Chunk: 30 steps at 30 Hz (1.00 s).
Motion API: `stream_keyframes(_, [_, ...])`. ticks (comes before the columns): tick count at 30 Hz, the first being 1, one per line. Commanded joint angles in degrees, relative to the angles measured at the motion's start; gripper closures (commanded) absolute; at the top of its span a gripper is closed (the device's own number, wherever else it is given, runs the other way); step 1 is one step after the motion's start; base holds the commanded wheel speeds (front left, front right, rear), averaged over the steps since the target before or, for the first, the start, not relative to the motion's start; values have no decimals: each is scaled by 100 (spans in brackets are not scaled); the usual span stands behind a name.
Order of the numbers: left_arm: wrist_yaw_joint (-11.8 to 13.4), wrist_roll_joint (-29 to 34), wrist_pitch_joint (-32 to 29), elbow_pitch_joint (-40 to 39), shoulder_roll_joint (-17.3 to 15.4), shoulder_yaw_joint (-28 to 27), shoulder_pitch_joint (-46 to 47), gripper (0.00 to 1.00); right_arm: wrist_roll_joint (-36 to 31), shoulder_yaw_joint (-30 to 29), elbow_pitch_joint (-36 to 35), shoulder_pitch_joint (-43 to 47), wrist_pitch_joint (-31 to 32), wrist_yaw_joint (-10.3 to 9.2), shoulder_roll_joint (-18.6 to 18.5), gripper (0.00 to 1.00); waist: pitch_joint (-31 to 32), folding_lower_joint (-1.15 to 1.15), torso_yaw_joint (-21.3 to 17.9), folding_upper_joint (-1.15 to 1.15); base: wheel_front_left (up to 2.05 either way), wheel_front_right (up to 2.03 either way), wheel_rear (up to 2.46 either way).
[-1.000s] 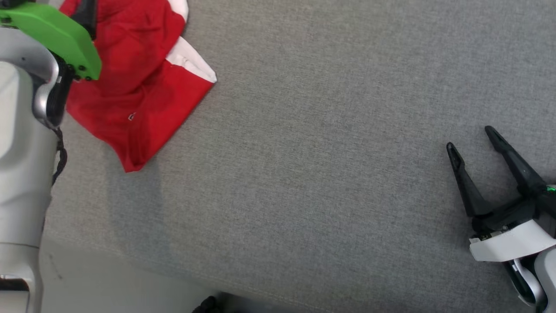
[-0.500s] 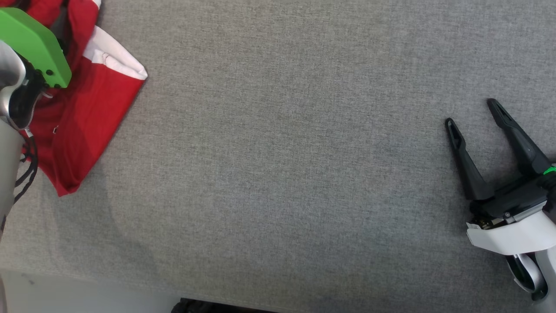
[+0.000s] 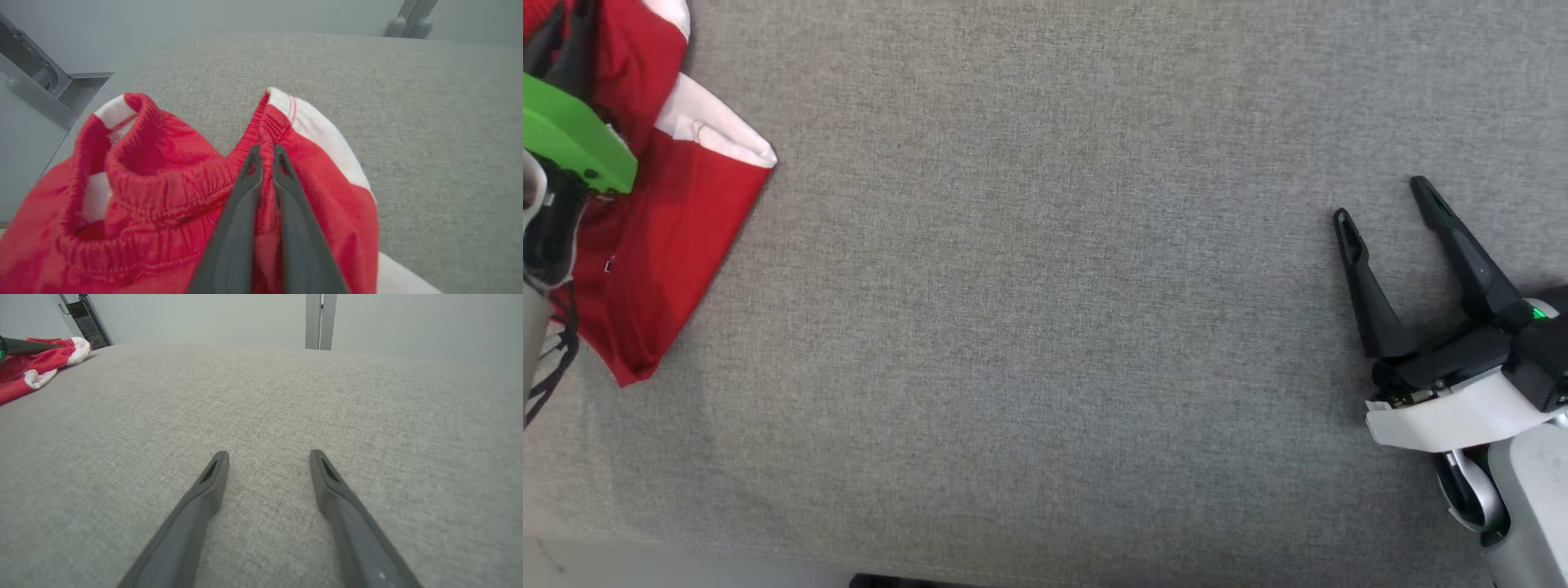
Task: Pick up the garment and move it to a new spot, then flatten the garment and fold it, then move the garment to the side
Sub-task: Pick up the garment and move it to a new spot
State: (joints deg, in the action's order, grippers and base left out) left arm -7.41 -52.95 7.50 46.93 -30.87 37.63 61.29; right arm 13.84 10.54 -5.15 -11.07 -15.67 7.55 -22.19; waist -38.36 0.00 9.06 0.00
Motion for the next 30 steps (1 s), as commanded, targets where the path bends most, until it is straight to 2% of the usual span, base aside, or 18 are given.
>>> stream_keyframes(1, [-6,-55,240,-44,-170,-55,-64,100,48,92,319,93,93,-12,101,0,445,0,-151,0,0,0,0])
stream_keyframes(8, [-2,-59,730,-494,-342,-236,-239,100,151,145,446,47,56,-12,428,0,1361,0,-412,0,0,0,0])
stream_keyframes(15, [369,220,766,-1223,-41,-358,-385,100,224,286,590,201,54,-12,667,0,2170,0,-700,0,0,0,0])
stream_keyframes(21, [557,143,474,-1970,55,-285,-343,100,264,413,593,292,55,-12,817,0,2556,0,-1128,0,0,0,0])
stream_keyframes(30, [896,166,99,-3104,189,-163,-291,100,264,368,607,418,54,-12,994,0,2808,0,-2009,0,0,0,0])
